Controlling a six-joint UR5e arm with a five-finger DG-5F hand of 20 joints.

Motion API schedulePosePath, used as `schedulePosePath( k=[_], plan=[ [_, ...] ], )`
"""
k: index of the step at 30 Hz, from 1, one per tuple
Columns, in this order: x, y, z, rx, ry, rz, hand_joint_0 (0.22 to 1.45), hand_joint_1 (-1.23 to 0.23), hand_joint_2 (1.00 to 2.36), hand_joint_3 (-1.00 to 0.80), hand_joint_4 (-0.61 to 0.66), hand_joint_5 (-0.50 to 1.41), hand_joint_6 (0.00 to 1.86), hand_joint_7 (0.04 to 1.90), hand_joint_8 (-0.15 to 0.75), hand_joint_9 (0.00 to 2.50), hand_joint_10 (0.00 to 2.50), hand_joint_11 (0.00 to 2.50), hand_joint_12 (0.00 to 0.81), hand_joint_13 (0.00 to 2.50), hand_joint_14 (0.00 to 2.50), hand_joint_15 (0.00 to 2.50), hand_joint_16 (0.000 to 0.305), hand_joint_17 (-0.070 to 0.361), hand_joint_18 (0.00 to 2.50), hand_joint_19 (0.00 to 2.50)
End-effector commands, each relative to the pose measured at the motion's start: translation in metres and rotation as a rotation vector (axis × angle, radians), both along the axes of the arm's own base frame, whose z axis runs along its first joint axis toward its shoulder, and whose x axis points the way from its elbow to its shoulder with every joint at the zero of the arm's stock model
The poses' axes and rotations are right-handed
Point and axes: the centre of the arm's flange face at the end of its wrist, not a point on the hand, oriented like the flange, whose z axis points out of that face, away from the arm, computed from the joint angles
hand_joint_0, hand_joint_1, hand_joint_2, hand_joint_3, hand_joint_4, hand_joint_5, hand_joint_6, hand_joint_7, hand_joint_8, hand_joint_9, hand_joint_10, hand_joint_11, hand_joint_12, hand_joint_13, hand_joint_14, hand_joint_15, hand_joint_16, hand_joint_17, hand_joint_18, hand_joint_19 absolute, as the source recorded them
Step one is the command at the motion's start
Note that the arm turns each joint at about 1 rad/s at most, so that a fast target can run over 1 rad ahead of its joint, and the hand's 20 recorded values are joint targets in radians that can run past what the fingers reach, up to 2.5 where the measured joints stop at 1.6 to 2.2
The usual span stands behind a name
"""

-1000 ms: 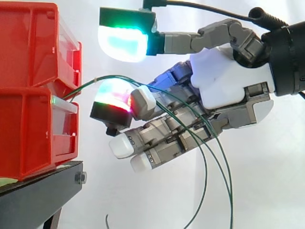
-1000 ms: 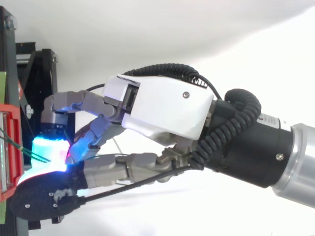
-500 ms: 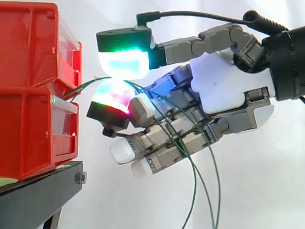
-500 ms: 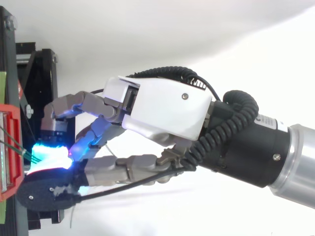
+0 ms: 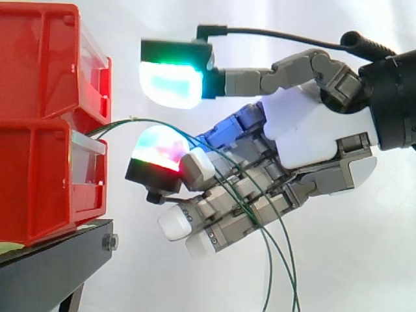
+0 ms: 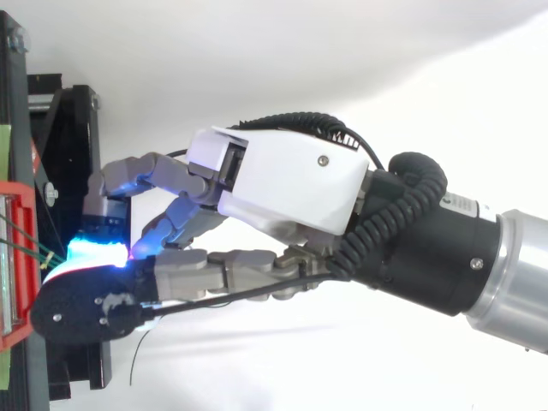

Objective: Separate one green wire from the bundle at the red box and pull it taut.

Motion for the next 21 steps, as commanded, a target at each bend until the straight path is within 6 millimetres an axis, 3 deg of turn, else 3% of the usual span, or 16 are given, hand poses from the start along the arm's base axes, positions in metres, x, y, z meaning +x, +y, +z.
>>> schedulePosePath(
  k=[1,4,8,11,13,16,21],
  plan=[
    [-0.0011,-0.0032,-0.0033,-0.001,0.008,-0.004,0.63,-0.56,1.02,-0.23,0.22,-0.15,0.69,1.33,0.376,1.02,0.02,1.01,0.441,0.87,0.01,0.33,0.048,0.107,0.65,0.35],
    [-0.0012,-0.0031,-0.0034,0.004,0.009,-0.004,0.62,-0.62,1.02,-0.08,0.25,-0.19,0.77,1.2,0.376,0.96,0.02,1.02,0.445,0.86,0.01,0.33,0.049,0.109,0.66,0.34],
    [-0.0008,-0.0043,-0.0008,0.005,0.006,-0.005,0.65,-0.69,1.02,0.05,0.29,-0.21,0.83,1.16,0.396,0.98,0.01,1.02,0.465,0.88,0.01,0.33,0.052,0.117,0.69,0.32],
    [-0.0008,-0.0032,-0.0008,0.003,0.006,-0.005,0.65,-0.73,1.02,-0.01,0.3,-0.21,0.84,1.19,0.386,0.97,0.01,1.04,0.46,0.87,0.01,0.33,0.051,0.114,0.69,0.33],
    [-0.0008,-0.0044,-0.0008,0.003,0.006,-0.006,0.67,-0.78,1.02,-0.18,0.28,-0.22,0.84,1.2,0.375,0.95,0.02,1.05,0.448,0.86,0.01,0.34,0.049,0.11,0.67,0.33],
    [-0.0007,-0.0044,-0.0007,0.002,0.005,-0.006,0.68,-0.8,1.02,-0.28,0.28,-0.22,0.85,1.19,0.376,0.95,0.02,1.07,0.446,0.86,0.01,0.34,0.049,0.11,0.67,0.33],
    [0.0,-0.003,-0.0004,0.003,-0.001,-0.004,0.7,-0.82,1.01,-0.36,0.27,-0.22,0.86,1.16,0.372,0.95,0.02,1.07,0.438,0.86,0.01,0.34,0.049,0.111,0.7,0.33]
  ],
)
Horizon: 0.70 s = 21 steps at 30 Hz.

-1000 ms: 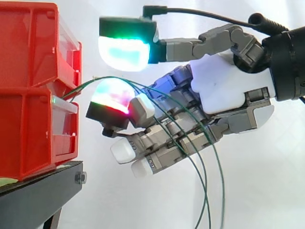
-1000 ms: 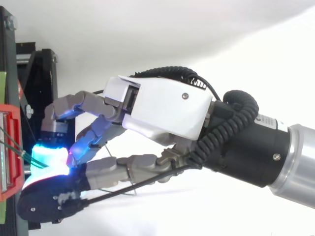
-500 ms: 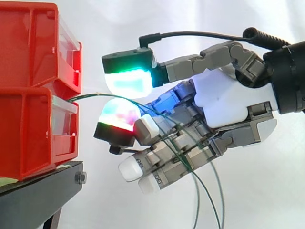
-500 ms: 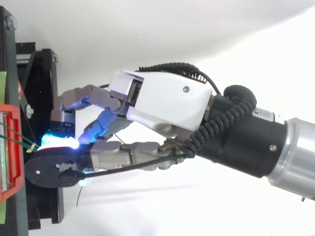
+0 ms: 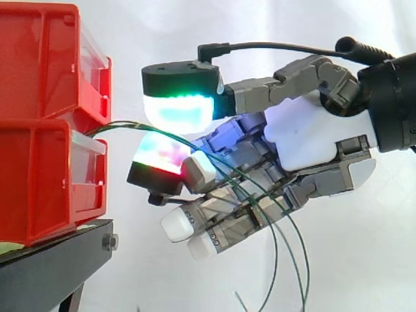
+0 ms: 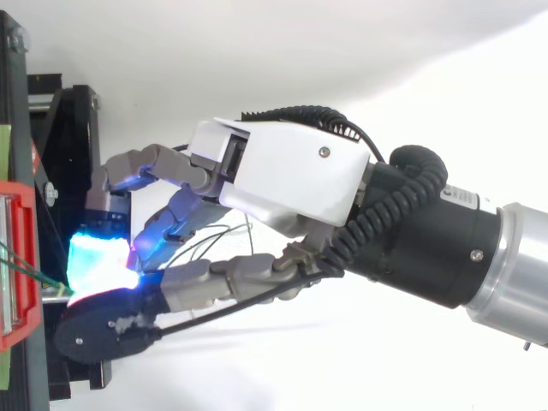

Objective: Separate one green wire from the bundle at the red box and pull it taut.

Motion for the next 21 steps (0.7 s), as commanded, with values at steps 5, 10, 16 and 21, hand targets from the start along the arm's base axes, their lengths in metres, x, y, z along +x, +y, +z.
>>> schedulePosePath(
  k=[5,10,16,21],
  plan=[
    [0.001,-0.0002,0.0005,0.002,-0.008,0.0,0.73,-0.83,1.0,-0.45,0.27,-0.22,0.86,1.14,0.37,0.95,0.02,1.07,0.436,0.86,0.01,0.34,0.049,0.11,0.71,0.34],
    [0.0004,0.0009,0.0002,0.004,-0.005,0.0,0.7,-0.83,1.0,-0.48,0.28,-0.22,0.86,1.16,0.369,0.95,0.02,1.07,0.434,0.86,0.01,0.34,0.049,0.109,0.71,0.36],
    [0.0006,0.0009,-0.0003,0.004,-0.006,0.0,0.69,-0.81,1.0,-0.5,0.28,-0.22,0.85,1.16,0.368,0.96,0.02,1.07,0.435,0.86,0.01,0.34,0.048,0.109,0.71,0.36],
    [0.0008,0.001,0.0004,0.004,-0.008,0.0,0.67,-0.77,1.0,-0.5,0.27,-0.2,0.84,1.18,0.375,0.98,0.02,1.06,0.435,0.86,0.01,0.34,0.048,0.109,0.71,0.38]
  ],
)
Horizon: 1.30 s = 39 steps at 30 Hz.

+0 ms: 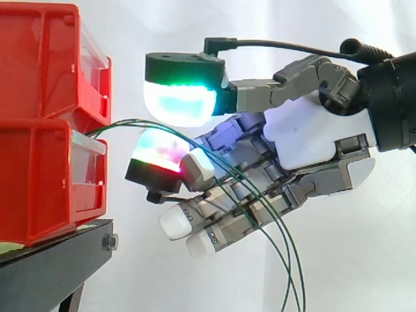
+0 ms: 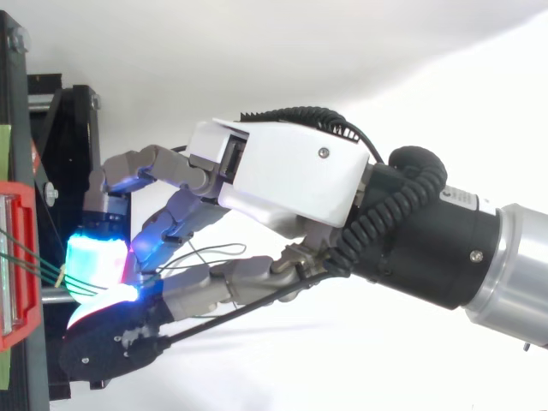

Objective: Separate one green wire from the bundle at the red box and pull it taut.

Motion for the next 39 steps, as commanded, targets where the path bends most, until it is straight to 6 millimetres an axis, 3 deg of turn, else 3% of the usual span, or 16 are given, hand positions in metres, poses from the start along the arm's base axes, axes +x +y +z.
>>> schedulePosePath(
  k=[1,5,9,15,17,22,26,30,39],
  plan=[
    [0.0002,0.0005,-0.0002,0.0,-0.001,0.001,0.66,-0.77,1.0,-0.47,0.26,-0.2,0.84,1.2,0.371,0.98,0.02,1.07,0.434,0.86,0.01,0.35,0.048,0.108,0.71,0.38],
    [0.0002,0.0005,-0.0002,0.0,-0.001,0.001,0.66,-0.77,1.01,-0.38,0.21,-0.2,0.84,1.24,0.373,0.99,0.02,1.07,0.437,0.87,0.01,0.34,0.048,0.109,0.72,0.38],
    [0.0002,0.0005,-0.0002,0.0,-0.001,0.001,0.72,-0.86,1.02,-0.29,0.2,-0.21,0.85,1.2,0.367,0.95,0.02,1.06,0.435,0.86,0.01,0.34,0.048,0.109,0.72,0.36],
    [0.0002,0.0005,0.0004,0.0,-0.001,0.001,0.81,-0.91,1.0,-0.5,0.24,-0.22,0.86,1.21,0.352,0.93,0.02,1.07,0.421,0.86,0.01,0.35,0.047,0.107,0.73,0.35],
    [0.0002,0.0005,0.0004,0.0,-0.001,0.001,0.8,-0.92,1.0,-0.5,0.24,-0.22,0.86,1.21,0.351,0.93,0.02,1.06,0.42,0.86,0.01,0.35,0.047,0.106,0.74,0.34],
    [0.0,0.0004,0.0003,0.0,0.0,0.001,0.64,-0.92,1.0,-0.5,0.25,-0.22,0.84,1.19,0.348,0.9,0.02,1.05,0.42,0.85,0.01,0.35,0.047,0.107,0.74,0.36],
    [0.0002,0.0005,0.0004,0.0,-0.001,0.001,0.52,-0.81,1.0,-0.5,0.27,-0.21,0.82,1.13,0.375,0.93,0.01,1.05,0.447,0.86,0.01,0.35,0.051,0.115,0.76,0.39],
    [0.0002,0.0005,0.0016,0.001,-0.004,0.001,0.6,-0.66,1.0,-0.5,0.25,-0.19,0.79,1.2,0.363,0.94,0.02,1.03,0.436,0.86,0.01,0.36,0.048,0.108,0.75,0.41],
    [-0.0002,-0.0008,0.0015,0.002,-0.002,-0.001,0.66,-0.77,1.02,-0.31,0.23,-0.21,0.83,1.21,0.363,0.91,0.02,1.03,0.438,0.86,0.01,0.36,0.049,0.109,0.76,0.4]
  ],
)
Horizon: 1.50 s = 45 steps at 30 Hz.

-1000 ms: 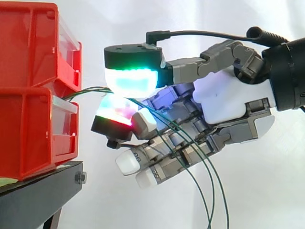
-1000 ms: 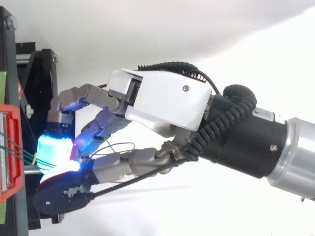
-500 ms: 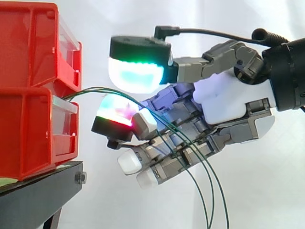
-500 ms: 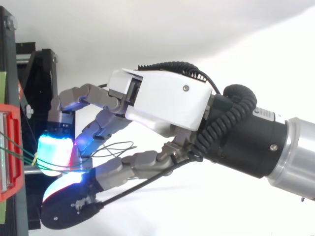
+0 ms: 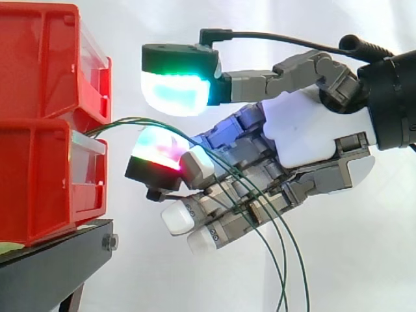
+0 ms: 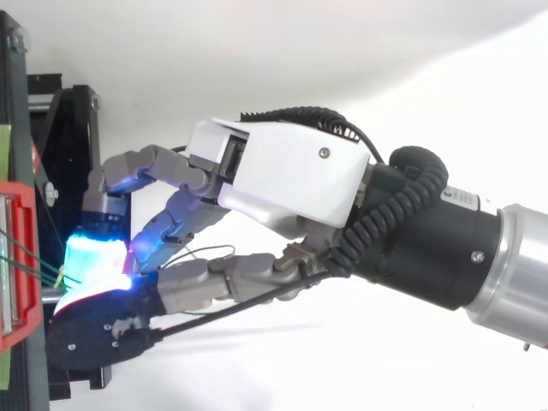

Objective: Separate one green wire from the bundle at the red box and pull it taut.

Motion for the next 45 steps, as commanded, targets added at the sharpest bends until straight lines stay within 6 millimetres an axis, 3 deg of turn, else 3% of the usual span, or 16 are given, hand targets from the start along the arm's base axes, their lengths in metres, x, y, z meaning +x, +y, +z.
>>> schedulePosePath(
  k=[1,14,17,21,26,30,36,45],
  plan=[
    [-0.0001,-0.0009,0.0001,0.002,0.0,-0.002,0.67,-0.8,1.02,-0.29,0.24,-0.21,0.83,1.2,0.357,0.9,0.02,1.03,0.436,0.86,0.01,0.36,0.049,0.11,0.75,0.4],
    [-0.0001,0.0003,0.0001,0.005,-0.001,-0.001,0.76,-0.9,1.01,-0.35,0.24,-0.22,0.84,1.19,0.349,0.87,0.02,1.02,0.43,0.86,0.01,0.36,0.049,0.109,0.74,0.38],
    [-0.0001,0.0003,0.0001,0.005,-0.001,-0.001,0.78,-0.92,1.0,-0.47,0.24,-0.22,0.84,1.19,0.336,0.85,0.02,1.02,0.417,0.83,0.01,0.35,0.048,0.109,0.74,0.37],
    [-0.0003,-0.001,0.0,0.005,0.0,-0.002,0.63,-0.85,1.0,-0.5,0.24,-0.23,0.83,1.18,0.34,0.83,0.02,1.02,0.426,0.82,0.01,0.36,0.049,0.111,0.73,0.39],
    [-0.0003,-0.001,0.0,0.005,0.0,-0.002,0.6,-0.74,1.0,-0.5,0.24,-0.22,0.82,1.18,0.352,0.85,0.02,1.01,0.435,0.82,0.01,0.36,0.05,0.113,0.72,0.41],
    [-0.0001,-0.0009,0.0001,0.005,-0.001,-0.002,0.64,-0.7,1.01,-0.44,0.24,-0.21,0.81,1.2,0.35,0.87,0.02,0.99,0.437,0.83,0.01,0.35,0.05,0.113,0.72,0.41],
    [-0.0001,-0.0009,0.0001,0.005,-0.001,-0.002,0.67,-0.8,1.02,-0.23,0.23,-0.21,0.83,1.22,0.349,0.86,0.02,1.01,0.437,0.83,0.01,0.36,0.05,0.113,0.73,0.41],
    [-0.0008,-0.0011,0.0024,0.006,-0.003,-0.002,0.8,-0.88,1.02,-0.31,0.22,-0.21,0.84,1.19,0.332,0.86,0.02,1.01,0.417,0.82,0.01,0.36,0.049,0.109,0.69,0.4]
  ],
)
